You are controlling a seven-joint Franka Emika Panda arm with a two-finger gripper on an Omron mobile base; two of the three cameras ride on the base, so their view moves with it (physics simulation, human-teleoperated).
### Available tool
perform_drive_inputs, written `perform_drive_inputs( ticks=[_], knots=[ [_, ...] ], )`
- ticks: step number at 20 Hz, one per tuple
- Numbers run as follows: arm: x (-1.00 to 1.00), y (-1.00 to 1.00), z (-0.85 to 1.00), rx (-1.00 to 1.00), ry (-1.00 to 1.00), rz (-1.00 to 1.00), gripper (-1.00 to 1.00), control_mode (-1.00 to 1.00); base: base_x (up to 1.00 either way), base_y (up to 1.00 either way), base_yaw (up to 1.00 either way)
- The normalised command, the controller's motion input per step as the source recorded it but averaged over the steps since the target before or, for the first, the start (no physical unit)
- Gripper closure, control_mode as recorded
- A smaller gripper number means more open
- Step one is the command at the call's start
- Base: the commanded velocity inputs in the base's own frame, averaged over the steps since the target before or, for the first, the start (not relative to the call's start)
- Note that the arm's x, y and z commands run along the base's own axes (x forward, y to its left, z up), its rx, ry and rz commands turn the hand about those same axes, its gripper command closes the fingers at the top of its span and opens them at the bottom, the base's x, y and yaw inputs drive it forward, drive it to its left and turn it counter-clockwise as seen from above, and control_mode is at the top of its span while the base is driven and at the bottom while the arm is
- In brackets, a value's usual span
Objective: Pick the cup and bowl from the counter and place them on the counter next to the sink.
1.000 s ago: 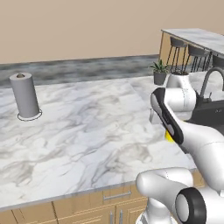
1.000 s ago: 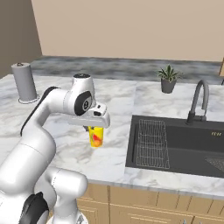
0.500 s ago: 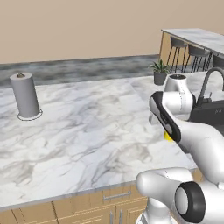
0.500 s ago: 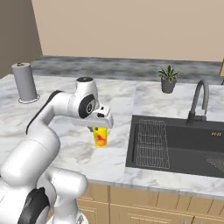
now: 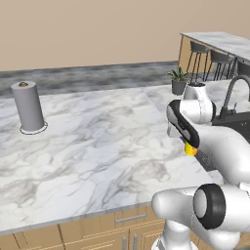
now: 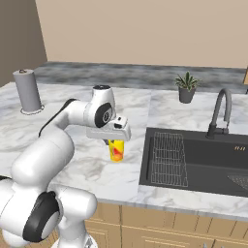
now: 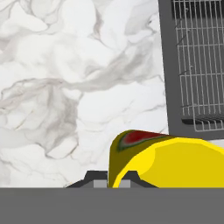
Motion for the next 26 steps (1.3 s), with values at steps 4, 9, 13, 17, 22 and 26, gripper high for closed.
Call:
perform_drive_inputs(
  ticks=[4,9,13,17,22,26],
  knots=[
    [0.13,-0.12,-0.34,0.00,0.02,0.00,1.00,-1.00,0.00,0.00,0.00],
    [0.17,-0.05,-0.40,0.00,0.00,0.00,1.00,-1.00,0.00,0.00,0.00],
    [0.16,-0.03,-0.43,0.00,0.00,0.00,1.00,-1.00,0.00,0.00,0.00],
    [0.08,-0.01,-0.37,0.00,0.00,0.00,1.00,-1.00,0.00,0.00,0.00],
    [0.05,-0.01,-0.42,0.00,0.00,0.00,1.00,-1.00,0.00,0.00,0.00],
    [0.04,-0.01,-0.31,0.00,0.00,0.00,1.00,-1.00,0.00,0.00,0.00]
  ],
)
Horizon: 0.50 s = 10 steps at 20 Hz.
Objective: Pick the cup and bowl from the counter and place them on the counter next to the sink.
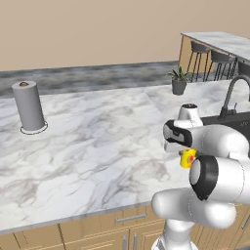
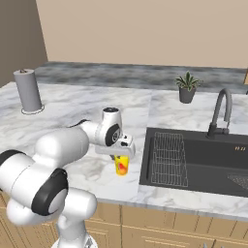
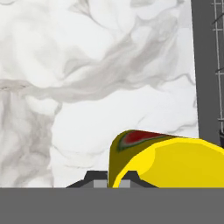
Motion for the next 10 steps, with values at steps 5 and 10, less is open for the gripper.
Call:
perform_drive_inputs(
  ticks=[5,10],
  knots=[
    [0.01,-0.06,-0.24,0.00,0.00,0.00,1.00,-1.00,0.00,0.00,0.00],
    [0.00,-0.06,-0.14,0.00,0.00,0.00,1.00,-1.00,0.00,0.00,0.00]
  ],
)
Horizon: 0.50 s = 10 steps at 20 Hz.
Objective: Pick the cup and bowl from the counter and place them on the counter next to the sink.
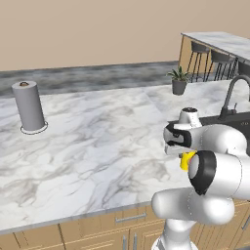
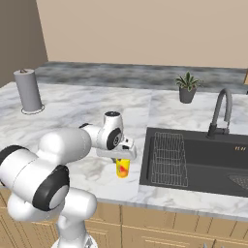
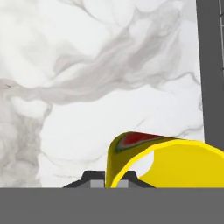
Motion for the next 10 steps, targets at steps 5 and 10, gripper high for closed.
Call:
perform_drive_inputs(
  ticks=[5,10],
  knots=[
    [0.00,-0.08,-0.09,0.00,0.01,0.00,1.00,-1.00,0.00,0.00,0.00],
    [0.00,-0.09,-0.32,0.00,0.00,0.00,1.00,-1.00,0.00,0.00,0.00]
  ],
)
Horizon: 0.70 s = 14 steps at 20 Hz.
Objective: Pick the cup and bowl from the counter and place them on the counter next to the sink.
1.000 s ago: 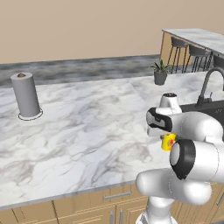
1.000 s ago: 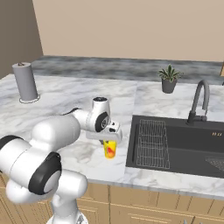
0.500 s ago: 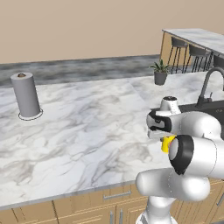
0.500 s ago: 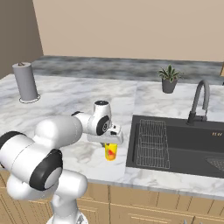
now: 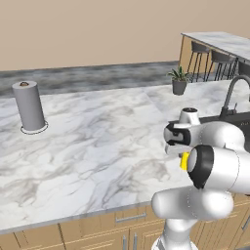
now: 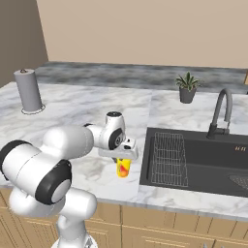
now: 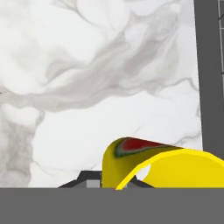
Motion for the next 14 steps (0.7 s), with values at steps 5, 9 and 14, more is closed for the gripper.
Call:
perform_drive_inputs(
  ticks=[5,9,14],
  knots=[
    [0.00,-0.01,-0.10,0.00,0.01,-0.01,1.00,-1.00,0.00,0.00,0.00],
    [0.00,0.00,0.00,0.00,0.00,0.00,-1.00,-1.00,0.00,0.00,0.00],
    [0.00,0.00,0.00,0.00,0.00,0.00,-1.00,-1.00,0.00,0.00,0.00]
  ],
)
